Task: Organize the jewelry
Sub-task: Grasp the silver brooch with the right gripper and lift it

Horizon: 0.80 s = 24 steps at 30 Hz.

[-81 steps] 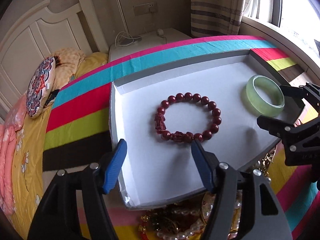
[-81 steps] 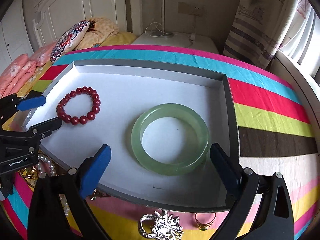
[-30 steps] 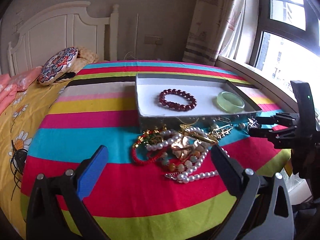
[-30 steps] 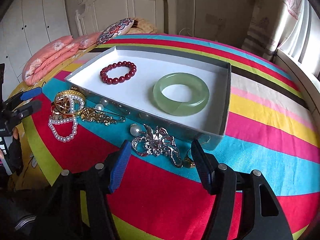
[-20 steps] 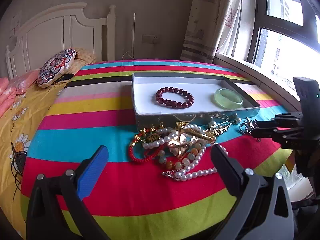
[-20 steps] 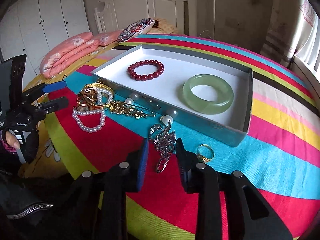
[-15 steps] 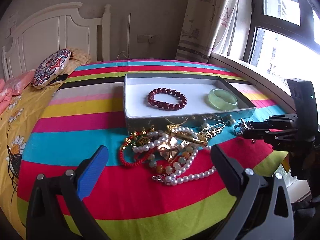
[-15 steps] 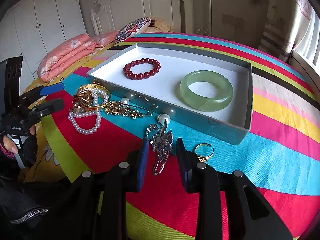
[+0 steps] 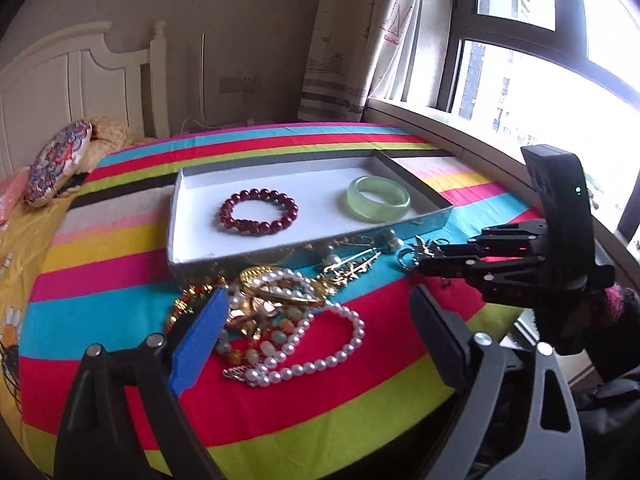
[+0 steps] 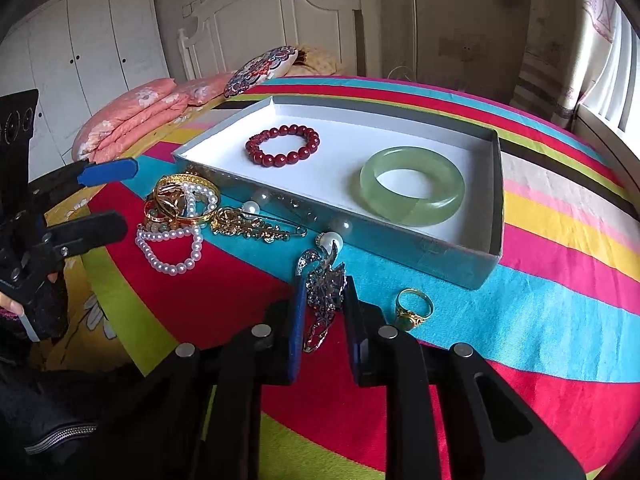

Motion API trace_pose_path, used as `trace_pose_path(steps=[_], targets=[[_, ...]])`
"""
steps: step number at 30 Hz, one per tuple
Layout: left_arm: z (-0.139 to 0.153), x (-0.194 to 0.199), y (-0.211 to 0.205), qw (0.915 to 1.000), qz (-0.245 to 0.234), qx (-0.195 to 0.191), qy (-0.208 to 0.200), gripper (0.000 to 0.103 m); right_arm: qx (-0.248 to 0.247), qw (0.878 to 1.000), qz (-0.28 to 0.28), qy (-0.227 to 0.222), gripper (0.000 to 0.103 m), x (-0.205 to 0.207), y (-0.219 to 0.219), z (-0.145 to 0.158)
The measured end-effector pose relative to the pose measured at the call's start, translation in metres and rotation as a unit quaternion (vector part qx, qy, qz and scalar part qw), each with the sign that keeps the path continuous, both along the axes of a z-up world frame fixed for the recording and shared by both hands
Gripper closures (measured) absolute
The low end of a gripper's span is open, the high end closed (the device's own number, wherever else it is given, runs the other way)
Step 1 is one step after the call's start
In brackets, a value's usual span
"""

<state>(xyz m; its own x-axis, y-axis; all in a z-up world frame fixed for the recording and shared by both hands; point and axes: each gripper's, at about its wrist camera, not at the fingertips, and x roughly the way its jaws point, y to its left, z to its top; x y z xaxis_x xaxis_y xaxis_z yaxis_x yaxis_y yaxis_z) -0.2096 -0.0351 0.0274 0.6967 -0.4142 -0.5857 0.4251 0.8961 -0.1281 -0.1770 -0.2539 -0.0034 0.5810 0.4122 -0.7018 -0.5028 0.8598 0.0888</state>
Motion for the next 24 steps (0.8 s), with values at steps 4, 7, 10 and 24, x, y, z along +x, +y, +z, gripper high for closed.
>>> trace_pose_path(steps=[4, 7, 10, 24], targets=[[-0.013, 0.004, -0.002, 0.9979, -0.008, -0.046, 0.045, 0.049, 0.002, 1.000, -0.001, 0.000, 0.083, 0.000, -0.001, 0.000], [-0.022, 0.011, -0.008, 0.9976, 0.000, -0.037, 0.059, 0.058, 0.001, 1.000, -0.002, 0.000, 0.083, 0.000, -0.001, 0.000], [-0.025, 0.018, -0.008, 0.9974, 0.020, -0.030, 0.062, 0.060, 0.001, 1.000, -0.002, 0.000, 0.083, 0.000, 0.000, 0.000], [-0.011, 0.024, -0.007, 0.9958, 0.031, -0.067, 0.054, 0.095, 0.025, 0.999, -0.008, -0.018, 0.087, -0.008, -0.009, 0.011]])
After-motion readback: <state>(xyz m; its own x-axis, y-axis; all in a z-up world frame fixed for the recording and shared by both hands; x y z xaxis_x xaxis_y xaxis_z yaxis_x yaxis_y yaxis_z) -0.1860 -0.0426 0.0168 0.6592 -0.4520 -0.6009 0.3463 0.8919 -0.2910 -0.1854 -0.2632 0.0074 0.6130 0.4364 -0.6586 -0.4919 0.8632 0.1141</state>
